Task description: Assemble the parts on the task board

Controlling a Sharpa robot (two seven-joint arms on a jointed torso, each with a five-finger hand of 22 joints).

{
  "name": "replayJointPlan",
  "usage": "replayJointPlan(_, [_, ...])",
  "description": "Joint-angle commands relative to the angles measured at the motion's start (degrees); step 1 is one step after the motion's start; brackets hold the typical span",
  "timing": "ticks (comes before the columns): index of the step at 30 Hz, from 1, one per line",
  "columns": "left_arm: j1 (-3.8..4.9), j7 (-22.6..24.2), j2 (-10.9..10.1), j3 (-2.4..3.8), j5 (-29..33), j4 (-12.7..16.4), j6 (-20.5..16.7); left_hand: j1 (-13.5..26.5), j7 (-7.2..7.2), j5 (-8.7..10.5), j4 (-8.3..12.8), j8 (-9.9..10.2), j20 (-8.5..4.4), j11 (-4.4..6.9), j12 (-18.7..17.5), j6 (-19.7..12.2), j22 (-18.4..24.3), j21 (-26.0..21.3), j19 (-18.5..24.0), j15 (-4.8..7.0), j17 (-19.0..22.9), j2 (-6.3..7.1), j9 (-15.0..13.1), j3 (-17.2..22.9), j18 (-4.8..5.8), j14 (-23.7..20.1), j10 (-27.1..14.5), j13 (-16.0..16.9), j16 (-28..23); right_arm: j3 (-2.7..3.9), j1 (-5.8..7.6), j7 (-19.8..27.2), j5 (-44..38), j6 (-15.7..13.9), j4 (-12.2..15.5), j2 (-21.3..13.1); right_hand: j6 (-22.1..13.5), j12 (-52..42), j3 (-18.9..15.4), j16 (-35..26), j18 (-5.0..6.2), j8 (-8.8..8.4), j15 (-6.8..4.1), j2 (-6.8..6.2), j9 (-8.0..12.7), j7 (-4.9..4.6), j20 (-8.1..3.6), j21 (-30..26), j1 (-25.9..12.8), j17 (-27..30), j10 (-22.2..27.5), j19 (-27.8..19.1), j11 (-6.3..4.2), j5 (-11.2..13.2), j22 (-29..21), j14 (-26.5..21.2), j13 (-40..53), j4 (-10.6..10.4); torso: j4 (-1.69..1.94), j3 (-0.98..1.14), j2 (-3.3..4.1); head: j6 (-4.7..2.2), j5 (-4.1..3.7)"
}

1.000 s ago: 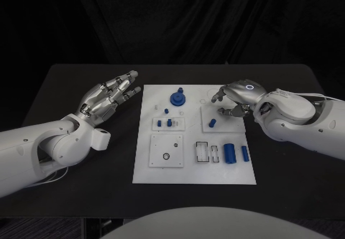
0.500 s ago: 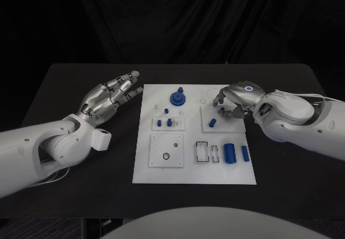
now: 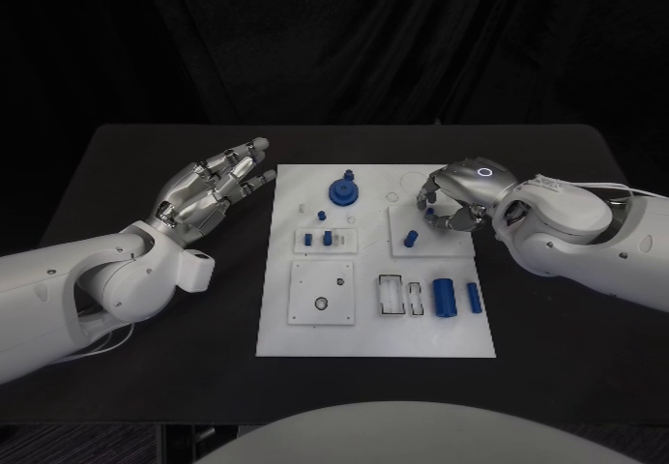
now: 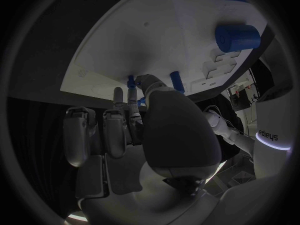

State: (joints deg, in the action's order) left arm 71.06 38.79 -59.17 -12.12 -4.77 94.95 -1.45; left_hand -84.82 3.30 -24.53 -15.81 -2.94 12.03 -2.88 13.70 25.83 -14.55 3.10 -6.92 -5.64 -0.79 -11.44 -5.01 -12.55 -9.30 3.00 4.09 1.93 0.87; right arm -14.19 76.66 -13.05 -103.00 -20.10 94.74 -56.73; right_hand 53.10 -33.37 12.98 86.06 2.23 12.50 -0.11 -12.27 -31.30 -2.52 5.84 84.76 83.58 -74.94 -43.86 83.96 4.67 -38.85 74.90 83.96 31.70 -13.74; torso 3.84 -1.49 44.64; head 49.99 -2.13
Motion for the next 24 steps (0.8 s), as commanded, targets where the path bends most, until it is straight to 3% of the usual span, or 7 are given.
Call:
replayJointPlan(1, [-0.02,1.09,0.20,0.05,0.37,-0.09,0.60,-0.64,0.18,-0.44,0.38,-0.26,0.48,-0.49,0.28,0.32,-0.22,0.30,-0.16,-0.27,-0.12,0.18,0.06,0.04,-1.03,0.25,-0.07,0.10,0.35,0.03,-0.14,-1.32,0.48,-0.27,0.00,-0.10,-0.41,-0.64,0.49,-0.35,-0.92,0.54,-0.50,0.06,-0.89,0.00,-0.32,0.18,-0.54,-10.74,-0.51,3.54,-0.26,-0.40,13.37,4.76,0.37,0.14,-0.08,0.04,-0.09,0.01,0.11])
replayJointPlan(6, [-0.02,0.98,0.35,0.05,0.37,-0.29,0.51,-0.98,0.18,-1.08,0.52,-0.31,0.95,-0.52,0.52,0.54,-0.56,0.51,-0.58,-0.74,-0.21,0.20,0.06,0.07,-1.01,0.67,-0.01,0.12,0.56,0.03,-0.16,-1.13,1.44,-0.17,-0.34,0.09,-1.62,-1.27,1.61,-0.36,-0.92,1.36,-0.43,0.27,-2.68,-0.18,-0.31,0.22,-0.60,-10.68,-0.70,3.56,-0.42,-2.39,13.38,4.76,1.04,0.52,-0.13,0.05,-0.04,0.01,0.31])
replayJointPlan(24, [-0.03,0.34,0.98,0.04,0.37,-1.07,0.40,-2.18,0.07,-1.95,1.30,-0.86,2.27,-0.60,1.37,2.90,-1.34,1.16,-1.82,-2.12,-0.47,0.20,-0.27,0.46,-0.98,2.08,0.40,0.22,1.44,0.03,-0.82,0.21,2.29,-1.56,-1.15,0.28,-2.34,-1.89,4.01,0.06,-0.96,1.96,-0.94,0.85,-4.19,-1.18,-0.64,0.41,0.00,-11.01,-3.35,3.66,-1.26,-1.75,13.43,4.94,1.30,1.41,-0.06,0.03,-0.15,0.01,0.40])
